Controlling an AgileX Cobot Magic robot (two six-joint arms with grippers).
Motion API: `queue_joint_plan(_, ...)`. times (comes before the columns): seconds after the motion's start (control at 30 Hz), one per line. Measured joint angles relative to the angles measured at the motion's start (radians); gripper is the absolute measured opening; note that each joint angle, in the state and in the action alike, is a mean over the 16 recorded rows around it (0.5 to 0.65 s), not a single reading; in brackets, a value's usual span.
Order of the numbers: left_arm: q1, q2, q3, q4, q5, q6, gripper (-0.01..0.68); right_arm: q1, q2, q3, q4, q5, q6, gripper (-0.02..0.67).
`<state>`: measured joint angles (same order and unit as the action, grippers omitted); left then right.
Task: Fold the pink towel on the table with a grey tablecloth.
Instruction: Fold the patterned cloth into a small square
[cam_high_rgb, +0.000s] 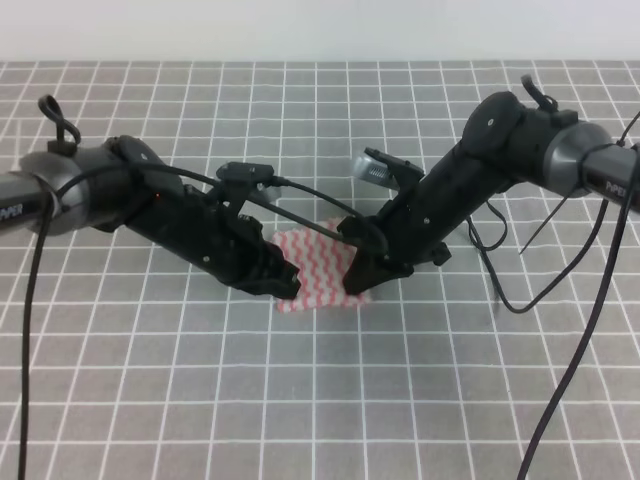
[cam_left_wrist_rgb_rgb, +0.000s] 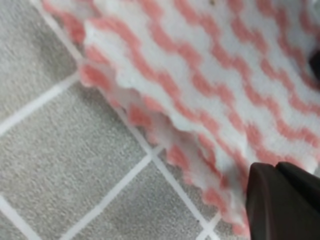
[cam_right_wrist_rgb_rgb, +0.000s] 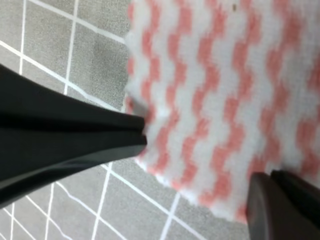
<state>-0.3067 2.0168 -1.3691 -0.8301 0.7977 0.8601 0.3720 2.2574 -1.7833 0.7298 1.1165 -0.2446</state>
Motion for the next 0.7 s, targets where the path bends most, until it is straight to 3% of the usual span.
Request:
queue_joint_plan(0.3,0.0,-0.024,-0.018,-0.032,-0.092,0.018,-0.004,0.0,-0.005,-0.029,0.009,-0.042,0.0,-0.015)
queue_joint_plan(0.7,0.0,0.028,-0.022,-0.227,-0.247,0.166,-0.003,0.0,-0.001,-0.053,0.028,-0.25,0.004,-0.015)
